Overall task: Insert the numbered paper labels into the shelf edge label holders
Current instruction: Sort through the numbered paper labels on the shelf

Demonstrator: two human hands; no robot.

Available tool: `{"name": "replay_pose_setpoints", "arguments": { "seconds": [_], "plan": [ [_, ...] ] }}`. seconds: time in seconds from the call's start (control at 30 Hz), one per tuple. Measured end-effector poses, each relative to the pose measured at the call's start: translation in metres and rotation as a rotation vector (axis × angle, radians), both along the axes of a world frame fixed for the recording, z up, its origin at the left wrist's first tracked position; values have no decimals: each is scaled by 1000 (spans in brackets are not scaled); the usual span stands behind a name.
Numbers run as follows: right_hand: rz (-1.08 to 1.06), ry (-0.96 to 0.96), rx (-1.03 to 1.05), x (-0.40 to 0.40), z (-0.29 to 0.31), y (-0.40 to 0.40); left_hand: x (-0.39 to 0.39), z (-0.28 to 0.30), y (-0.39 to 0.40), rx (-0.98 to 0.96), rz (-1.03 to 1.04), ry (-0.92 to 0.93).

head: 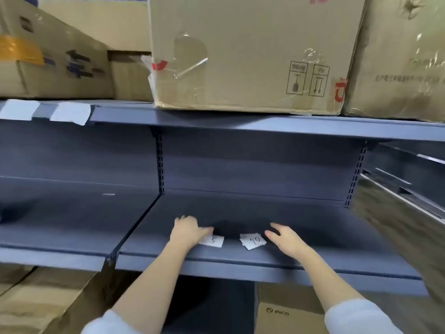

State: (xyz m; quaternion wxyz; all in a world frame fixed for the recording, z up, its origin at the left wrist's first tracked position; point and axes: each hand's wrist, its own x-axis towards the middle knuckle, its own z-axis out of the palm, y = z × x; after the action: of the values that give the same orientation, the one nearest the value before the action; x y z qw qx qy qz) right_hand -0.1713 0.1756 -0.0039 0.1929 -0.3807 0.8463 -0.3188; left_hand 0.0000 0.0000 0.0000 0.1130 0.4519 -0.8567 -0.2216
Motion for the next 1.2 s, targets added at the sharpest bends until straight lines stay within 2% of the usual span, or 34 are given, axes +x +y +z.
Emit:
{"name": "replay_pose_setpoints", "arguments": {
  "seconds": [0.17, 0.43, 0.57, 0.63, 0.7, 0.77, 0.87, 1.2],
  "plan": [
    [-58, -37, -1, -13, 8, -12, -23, -15, -10, -13, 49, -98],
    [-78, -42, -19, -9, 16, -22, -23, -17, -12, -34, 61, -136],
    [-79, -25, -10, -8, 12, -23, -21, -10, -20, 49, -40, -43],
    [-80, -17, -3, -10, 10, -23, -18, -8, -29, 132, -209, 1],
    [-70, 2, 18, -12, 7, -24, -12, -4, -32, 172, -391, -86],
    [-53, 35, 54, -13, 3, -27, -8, -3, -34, 175, -459, -185],
    [-27, 62, 85, -11, -3, -32, -6, -1, -34, 189, -494, -224],
    [-11, 92, 149, -14, -9, -41, -3, -3, -53, 123, -436, -151]
  ]
}}
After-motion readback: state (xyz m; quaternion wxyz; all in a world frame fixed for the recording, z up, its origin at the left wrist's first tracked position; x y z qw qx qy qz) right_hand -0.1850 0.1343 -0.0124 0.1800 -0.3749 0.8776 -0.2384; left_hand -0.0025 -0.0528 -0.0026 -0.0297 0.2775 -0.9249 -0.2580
